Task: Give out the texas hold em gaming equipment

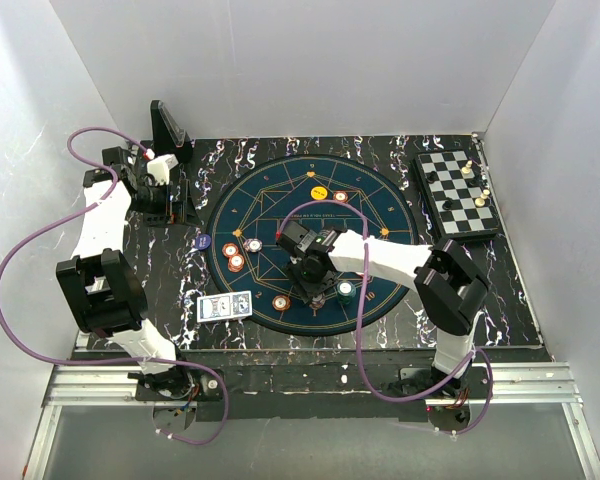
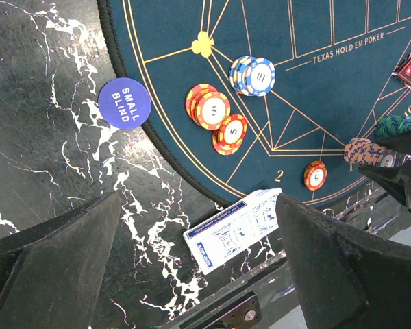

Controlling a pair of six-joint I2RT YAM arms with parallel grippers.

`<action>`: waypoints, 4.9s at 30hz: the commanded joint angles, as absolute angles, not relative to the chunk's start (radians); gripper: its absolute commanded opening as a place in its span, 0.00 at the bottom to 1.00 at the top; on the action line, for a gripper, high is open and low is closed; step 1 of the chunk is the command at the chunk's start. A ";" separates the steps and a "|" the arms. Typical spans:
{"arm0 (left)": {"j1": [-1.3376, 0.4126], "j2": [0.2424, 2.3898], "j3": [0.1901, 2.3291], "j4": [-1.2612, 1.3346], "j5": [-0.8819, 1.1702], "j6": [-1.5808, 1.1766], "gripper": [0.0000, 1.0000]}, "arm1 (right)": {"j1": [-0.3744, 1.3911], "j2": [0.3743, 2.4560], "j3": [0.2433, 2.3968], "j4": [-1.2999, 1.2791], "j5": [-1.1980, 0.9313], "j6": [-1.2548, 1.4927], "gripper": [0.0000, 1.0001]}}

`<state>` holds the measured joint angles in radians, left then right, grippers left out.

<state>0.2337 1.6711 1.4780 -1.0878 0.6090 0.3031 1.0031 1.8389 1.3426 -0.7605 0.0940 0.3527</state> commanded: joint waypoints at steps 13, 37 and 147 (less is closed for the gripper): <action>0.241 1.614 1.471 -1.078 0.604 0.316 0.98 | 1.000 1.773 1.387 -0.785 0.169 0.353 0.26; 0.242 1.687 1.509 -1.080 0.592 0.333 0.98 | 0.617 2.350 2.342 -0.967 0.175 0.281 0.12; 0.259 1.615 1.471 -1.108 0.614 0.344 0.98 | 1.058 1.870 1.315 -0.707 0.184 0.430 0.61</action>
